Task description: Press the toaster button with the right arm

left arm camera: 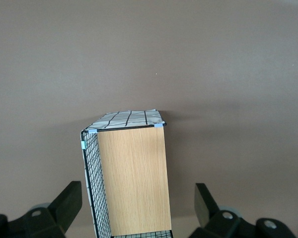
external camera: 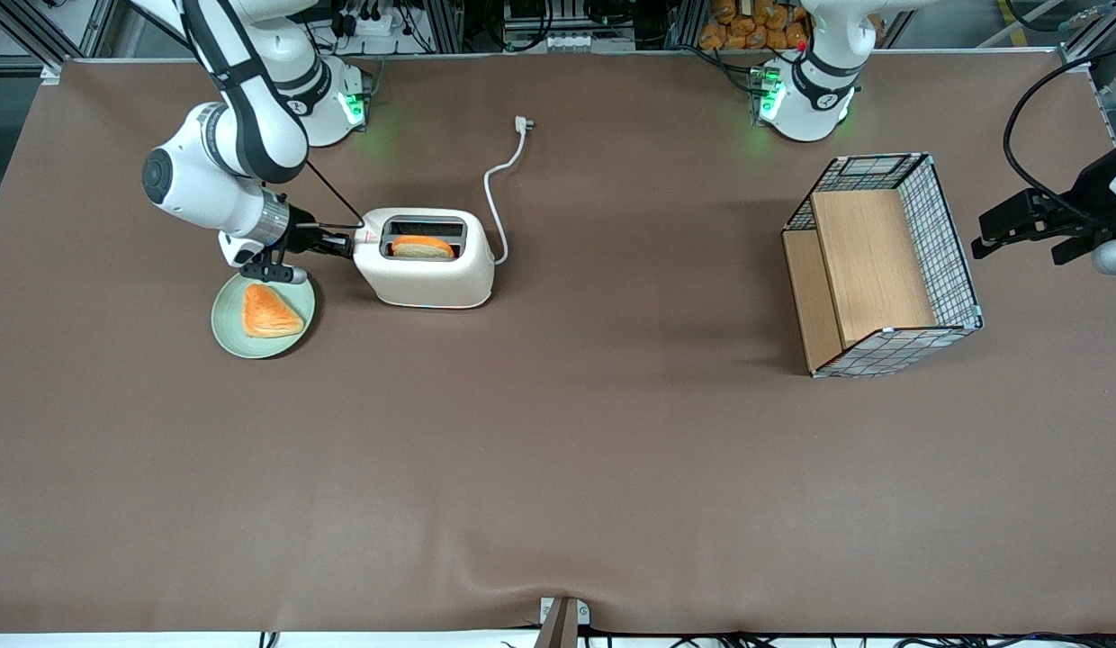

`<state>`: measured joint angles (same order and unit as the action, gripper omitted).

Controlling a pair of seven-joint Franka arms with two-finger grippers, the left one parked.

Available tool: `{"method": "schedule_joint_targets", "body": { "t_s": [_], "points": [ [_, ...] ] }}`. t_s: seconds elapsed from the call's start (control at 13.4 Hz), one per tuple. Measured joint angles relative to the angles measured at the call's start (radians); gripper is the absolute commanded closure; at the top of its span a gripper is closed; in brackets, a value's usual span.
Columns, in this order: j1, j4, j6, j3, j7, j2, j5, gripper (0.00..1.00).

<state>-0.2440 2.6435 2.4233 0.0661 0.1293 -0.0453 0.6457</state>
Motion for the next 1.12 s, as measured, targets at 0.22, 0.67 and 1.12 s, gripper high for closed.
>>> {"method": "schedule_joint_targets", "body": {
  "t_s": [0.22,0.67,1.12],
  "points": [
    [0.020,-0.003,-0.018,0.000,0.043,0.004,0.012,1.00],
    [0.070,-0.009,-0.027,0.003,0.087,0.014,0.012,0.80],
    [0.196,-0.134,-0.205,0.020,0.161,0.012,-0.148,0.00]
  ]
}}
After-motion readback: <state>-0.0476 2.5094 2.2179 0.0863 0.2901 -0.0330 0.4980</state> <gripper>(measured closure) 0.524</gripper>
